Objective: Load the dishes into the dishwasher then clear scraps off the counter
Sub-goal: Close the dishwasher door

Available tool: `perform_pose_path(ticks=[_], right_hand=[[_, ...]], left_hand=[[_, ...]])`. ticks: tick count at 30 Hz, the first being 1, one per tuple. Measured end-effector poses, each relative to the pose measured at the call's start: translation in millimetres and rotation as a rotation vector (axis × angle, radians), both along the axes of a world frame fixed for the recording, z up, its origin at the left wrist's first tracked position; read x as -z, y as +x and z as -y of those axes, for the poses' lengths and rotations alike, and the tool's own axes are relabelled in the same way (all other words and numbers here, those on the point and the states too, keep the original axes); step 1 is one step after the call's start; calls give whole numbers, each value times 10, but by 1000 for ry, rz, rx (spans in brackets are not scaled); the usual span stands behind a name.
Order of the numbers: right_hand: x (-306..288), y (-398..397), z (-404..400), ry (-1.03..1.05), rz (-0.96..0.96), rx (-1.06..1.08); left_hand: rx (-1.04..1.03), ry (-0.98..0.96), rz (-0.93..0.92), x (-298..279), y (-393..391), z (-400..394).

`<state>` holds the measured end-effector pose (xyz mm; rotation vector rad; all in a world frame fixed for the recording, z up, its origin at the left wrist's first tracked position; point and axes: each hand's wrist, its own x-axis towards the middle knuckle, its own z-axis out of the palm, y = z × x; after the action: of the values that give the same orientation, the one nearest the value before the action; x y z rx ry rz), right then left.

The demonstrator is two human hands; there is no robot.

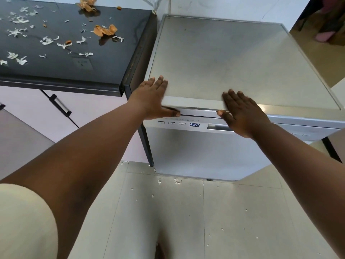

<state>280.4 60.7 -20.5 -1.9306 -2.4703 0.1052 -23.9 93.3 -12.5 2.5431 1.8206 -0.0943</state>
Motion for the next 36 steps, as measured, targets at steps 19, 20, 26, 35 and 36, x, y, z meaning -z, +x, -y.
perform_pose_path(ticks=[19,20,26,35,36], right_hand=[[-76,201,-322,11,-18,-131],[-73,199,-321,10,-22,-131],[-49,207,-313,14,-16,-127],[-56,216,-314,-2,-6,-134],[-57,216,-311,0,-5,-133]], left_hand=[[82,-43,-5,-26,-16,-227],[82,-41,-4,-21,-20,-228],[90,-34,9,2,-21,-222],[101,-32,19,27,-29,-231],[104,-32,20,28,-31,-235]])
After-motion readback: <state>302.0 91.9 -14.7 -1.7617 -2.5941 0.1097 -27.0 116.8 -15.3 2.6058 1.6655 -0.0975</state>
